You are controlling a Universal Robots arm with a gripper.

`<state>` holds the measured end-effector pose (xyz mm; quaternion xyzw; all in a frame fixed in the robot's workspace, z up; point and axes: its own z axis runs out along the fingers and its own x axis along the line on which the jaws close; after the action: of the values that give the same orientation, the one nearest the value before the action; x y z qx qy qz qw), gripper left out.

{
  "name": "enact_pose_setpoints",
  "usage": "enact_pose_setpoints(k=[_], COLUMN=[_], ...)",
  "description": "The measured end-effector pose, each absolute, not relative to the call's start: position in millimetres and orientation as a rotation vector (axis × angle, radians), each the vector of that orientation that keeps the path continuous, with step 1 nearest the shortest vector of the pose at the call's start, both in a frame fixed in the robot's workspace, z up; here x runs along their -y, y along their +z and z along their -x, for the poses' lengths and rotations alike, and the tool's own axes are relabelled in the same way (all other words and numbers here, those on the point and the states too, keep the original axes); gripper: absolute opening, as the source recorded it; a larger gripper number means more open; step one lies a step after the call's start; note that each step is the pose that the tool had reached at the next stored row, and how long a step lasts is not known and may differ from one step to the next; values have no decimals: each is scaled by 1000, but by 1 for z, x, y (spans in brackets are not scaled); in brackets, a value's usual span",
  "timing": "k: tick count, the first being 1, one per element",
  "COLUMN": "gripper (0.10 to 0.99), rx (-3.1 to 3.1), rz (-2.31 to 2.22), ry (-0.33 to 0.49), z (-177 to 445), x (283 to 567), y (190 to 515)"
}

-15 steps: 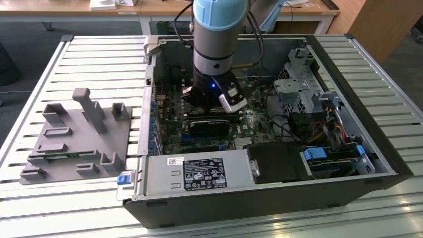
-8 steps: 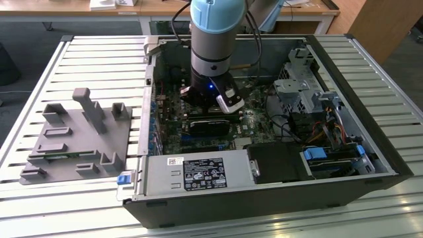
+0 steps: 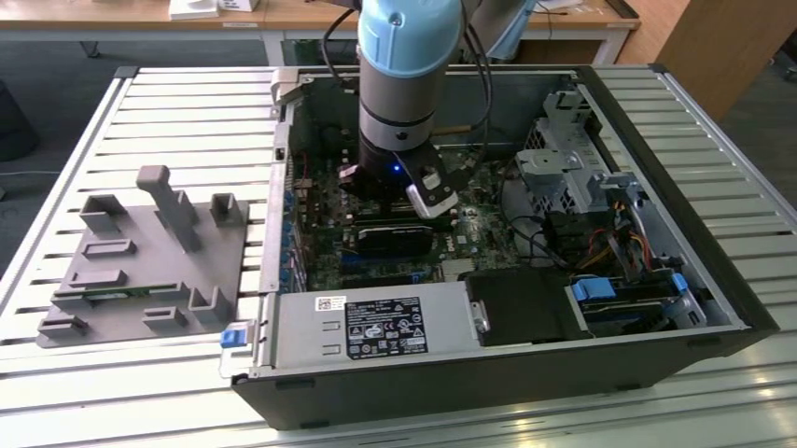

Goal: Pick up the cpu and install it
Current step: 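Install the second cpu locking lever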

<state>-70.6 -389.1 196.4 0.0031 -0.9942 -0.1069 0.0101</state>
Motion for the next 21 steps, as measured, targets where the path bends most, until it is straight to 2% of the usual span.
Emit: enact_pose_setpoints(k=[21], gripper=[106], rx=[3093], rz=[-11], ry=[-427], z=[78], x=[395], y=[193])
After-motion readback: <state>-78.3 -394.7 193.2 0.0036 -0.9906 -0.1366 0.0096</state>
